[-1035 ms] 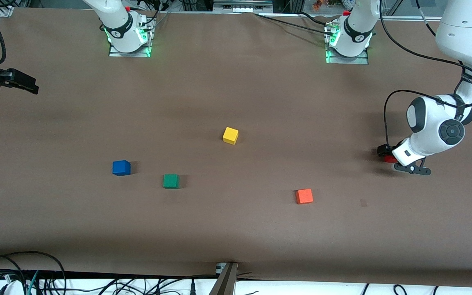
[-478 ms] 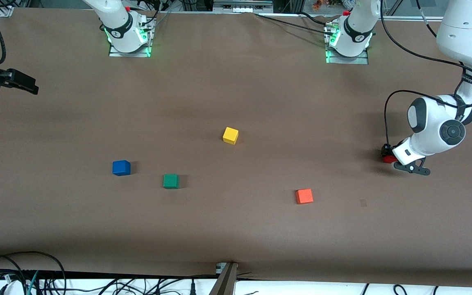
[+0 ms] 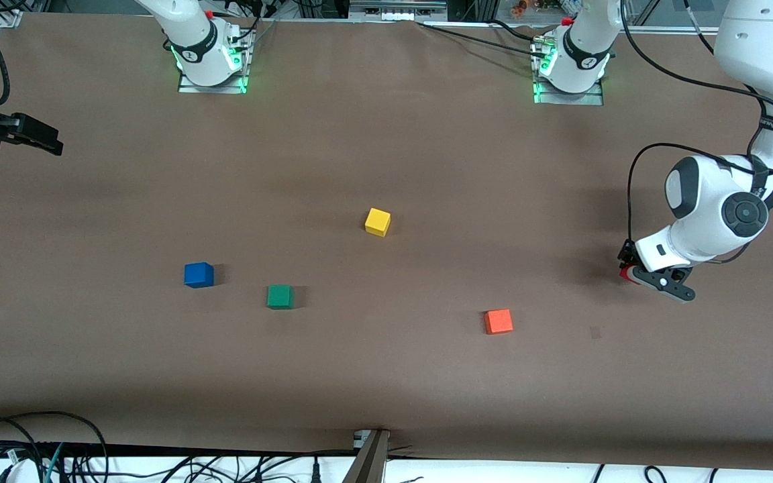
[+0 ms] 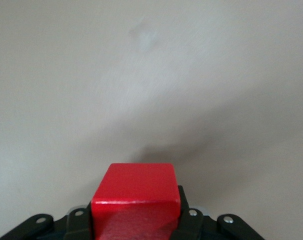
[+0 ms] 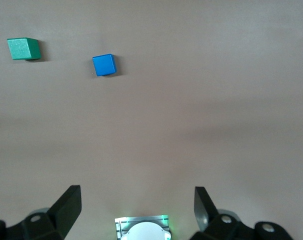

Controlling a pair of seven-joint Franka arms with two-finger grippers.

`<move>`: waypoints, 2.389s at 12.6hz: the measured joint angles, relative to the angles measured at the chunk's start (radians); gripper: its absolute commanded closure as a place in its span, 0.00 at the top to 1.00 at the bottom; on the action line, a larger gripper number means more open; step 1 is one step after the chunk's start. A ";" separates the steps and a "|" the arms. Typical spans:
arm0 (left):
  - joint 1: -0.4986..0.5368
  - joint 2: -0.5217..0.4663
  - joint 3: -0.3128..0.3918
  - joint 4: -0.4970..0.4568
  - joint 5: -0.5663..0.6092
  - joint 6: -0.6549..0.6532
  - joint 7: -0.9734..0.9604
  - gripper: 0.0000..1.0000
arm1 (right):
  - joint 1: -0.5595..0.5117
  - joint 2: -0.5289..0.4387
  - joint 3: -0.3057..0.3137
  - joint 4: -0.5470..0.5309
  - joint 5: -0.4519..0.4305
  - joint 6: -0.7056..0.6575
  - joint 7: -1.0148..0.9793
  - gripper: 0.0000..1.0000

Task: Pass red block to right arm, stack on blue
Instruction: 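Close the left gripper on the red cube, then carry the red cube toward the right gripper while the right gripper approaches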

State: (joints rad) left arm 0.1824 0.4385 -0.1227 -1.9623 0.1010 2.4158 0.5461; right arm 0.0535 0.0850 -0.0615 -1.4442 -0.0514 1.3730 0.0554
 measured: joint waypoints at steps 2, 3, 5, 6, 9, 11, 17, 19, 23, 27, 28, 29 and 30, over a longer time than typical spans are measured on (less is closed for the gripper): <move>0.001 -0.006 -0.030 0.008 -0.115 -0.007 0.139 0.00 | 0.000 0.011 0.000 0.000 0.000 0.002 0.000 1.00; 0.001 -0.004 -0.045 0.007 -0.189 -0.007 0.224 0.00 | 0.001 0.021 0.000 -0.001 0.000 0.011 0.000 1.00; 0.000 0.002 -0.074 0.008 -0.318 -0.006 0.381 0.00 | 0.002 0.056 0.004 -0.003 0.000 0.031 -0.001 1.00; -0.002 0.002 -0.081 0.013 -0.381 -0.006 0.470 0.00 | 0.003 0.077 0.006 -0.003 0.005 0.040 -0.001 1.00; 0.000 0.003 -0.126 0.025 -0.602 -0.009 0.736 0.00 | 0.001 0.128 0.008 -0.004 0.124 0.051 -0.001 1.00; 0.000 0.011 -0.158 0.025 -0.764 -0.029 0.866 0.00 | 0.000 0.158 0.005 -0.006 0.254 0.052 -0.001 1.00; -0.004 0.044 -0.232 0.096 -1.055 -0.240 1.082 0.00 | -0.002 0.263 0.002 -0.008 0.594 0.053 -0.001 1.00; -0.008 0.092 -0.242 0.152 -1.181 -0.304 1.212 0.00 | -0.001 0.298 0.002 -0.010 0.733 0.052 -0.005 1.00; -0.038 0.246 -0.336 0.249 -1.438 -0.312 1.504 0.00 | 0.000 0.405 0.004 -0.021 1.013 0.052 -0.109 1.00; -0.159 0.275 -0.344 0.309 -1.636 -0.276 1.636 0.00 | 0.011 0.507 0.009 -0.099 1.266 0.078 -0.290 1.00; -0.194 0.276 -0.344 0.310 -1.689 -0.236 1.661 0.00 | 0.022 0.530 0.010 -0.117 1.316 0.100 -0.328 1.00; -0.225 0.277 -0.345 0.311 -1.740 -0.206 1.681 0.00 | 0.041 0.546 0.012 -0.128 1.353 0.130 -0.347 1.00; -0.255 0.278 -0.345 0.311 -1.789 -0.184 1.694 0.00 | 0.071 0.553 0.014 -0.132 1.386 0.169 -0.351 1.00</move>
State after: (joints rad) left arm -0.0730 0.7165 -0.4677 -1.6513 -1.6877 2.2316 2.2398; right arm 0.1243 0.6376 -0.0477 -1.5759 1.3348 1.5422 -0.2956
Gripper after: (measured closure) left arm 0.441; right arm 0.000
